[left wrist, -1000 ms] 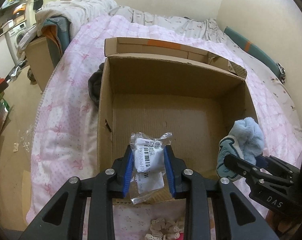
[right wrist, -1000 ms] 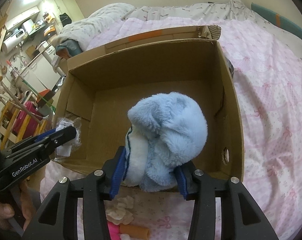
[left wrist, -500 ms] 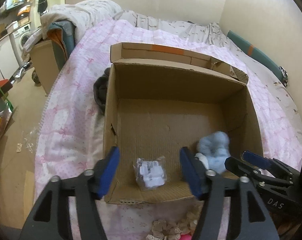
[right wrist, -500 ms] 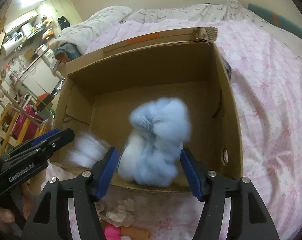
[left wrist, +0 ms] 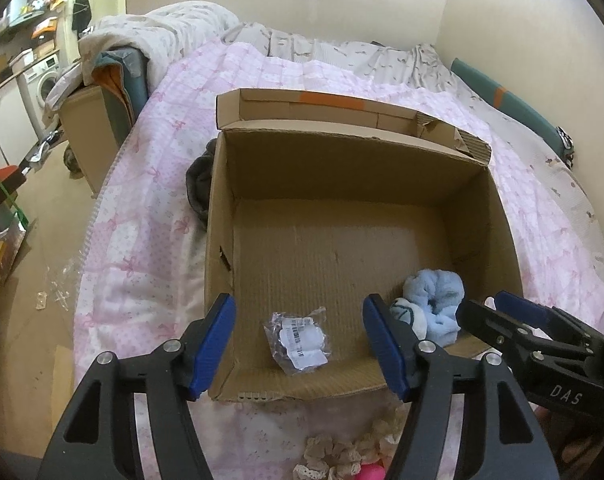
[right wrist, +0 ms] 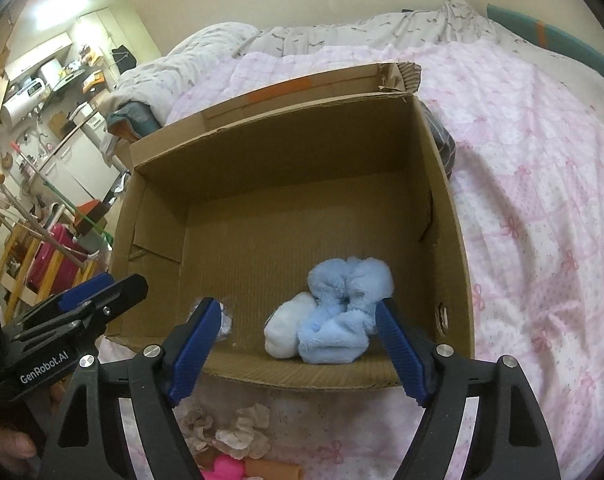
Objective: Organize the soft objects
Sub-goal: 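Open both tools to drop the bag and scrunchie into the box, then lower the left tool and grasp the beige lace scrunchie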
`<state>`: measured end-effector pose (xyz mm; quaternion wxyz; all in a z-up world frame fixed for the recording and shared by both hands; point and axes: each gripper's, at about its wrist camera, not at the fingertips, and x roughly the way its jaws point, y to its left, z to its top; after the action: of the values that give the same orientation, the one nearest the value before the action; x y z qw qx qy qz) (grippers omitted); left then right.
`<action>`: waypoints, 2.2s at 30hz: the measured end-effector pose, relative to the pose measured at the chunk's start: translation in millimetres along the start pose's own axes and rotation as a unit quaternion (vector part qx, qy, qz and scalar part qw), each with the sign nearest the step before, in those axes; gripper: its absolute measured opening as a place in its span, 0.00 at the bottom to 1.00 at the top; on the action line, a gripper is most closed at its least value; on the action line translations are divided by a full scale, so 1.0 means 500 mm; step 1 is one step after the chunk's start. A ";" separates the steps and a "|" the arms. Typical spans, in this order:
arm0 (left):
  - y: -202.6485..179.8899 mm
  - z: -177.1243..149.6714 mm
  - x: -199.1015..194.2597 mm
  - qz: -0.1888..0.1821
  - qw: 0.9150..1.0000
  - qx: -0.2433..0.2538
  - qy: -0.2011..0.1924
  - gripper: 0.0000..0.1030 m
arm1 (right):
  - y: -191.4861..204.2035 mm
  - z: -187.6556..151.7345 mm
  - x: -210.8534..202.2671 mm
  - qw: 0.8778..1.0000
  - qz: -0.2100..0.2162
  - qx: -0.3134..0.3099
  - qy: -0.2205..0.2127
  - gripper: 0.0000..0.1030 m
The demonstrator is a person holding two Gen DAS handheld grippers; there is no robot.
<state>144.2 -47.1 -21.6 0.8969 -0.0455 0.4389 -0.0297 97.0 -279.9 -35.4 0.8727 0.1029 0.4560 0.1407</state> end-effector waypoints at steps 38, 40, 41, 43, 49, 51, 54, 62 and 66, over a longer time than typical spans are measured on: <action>0.145 -0.141 -0.138 0.056 0.988 -0.128 0.062 0.61 | -0.012 -0.129 -0.163 1.000 -0.020 0.019 -0.011 0.82; 0.149 -0.150 -0.125 0.056 0.986 -0.134 0.080 0.61 | -0.012 -0.136 -0.165 0.999 -0.023 0.026 -0.013 0.82; 0.150 -0.153 -0.120 0.055 0.985 -0.136 0.087 0.61 | -0.011 -0.139 -0.164 0.999 -0.023 0.029 -0.012 0.82; 0.151 -0.160 -0.107 0.056 0.984 -0.137 0.103 0.61 | -0.010 -0.144 -0.159 0.999 -0.021 0.036 -0.006 0.82; 0.130 -0.188 -0.050 0.025 0.977 -0.125 0.169 0.57 | -0.014 -0.149 -0.143 0.998 -0.033 0.043 0.012 0.82; 0.110 -0.199 -0.029 0.011 0.975 -0.109 0.194 0.57 | -0.019 -0.149 -0.139 0.998 -0.033 0.051 0.016 0.82; 0.079 -0.216 0.006 -0.020 0.967 -0.095 0.233 0.57 | -0.027 -0.150 -0.130 0.997 -0.031 0.064 0.027 0.82; 0.028 -0.227 0.052 -0.074 0.959 -0.089 0.258 0.57 | -0.034 -0.153 -0.116 0.996 -0.027 0.075 0.040 0.82; 0.018 -0.239 0.086 -0.062 0.957 -0.091 0.270 0.56 | -0.037 -0.154 -0.111 0.995 -0.022 0.082 0.047 0.82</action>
<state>76.2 -48.9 -129.3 0.7336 -0.1446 0.6616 -0.0562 6.1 -312.4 -42.1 0.8420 0.1570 0.5085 0.0881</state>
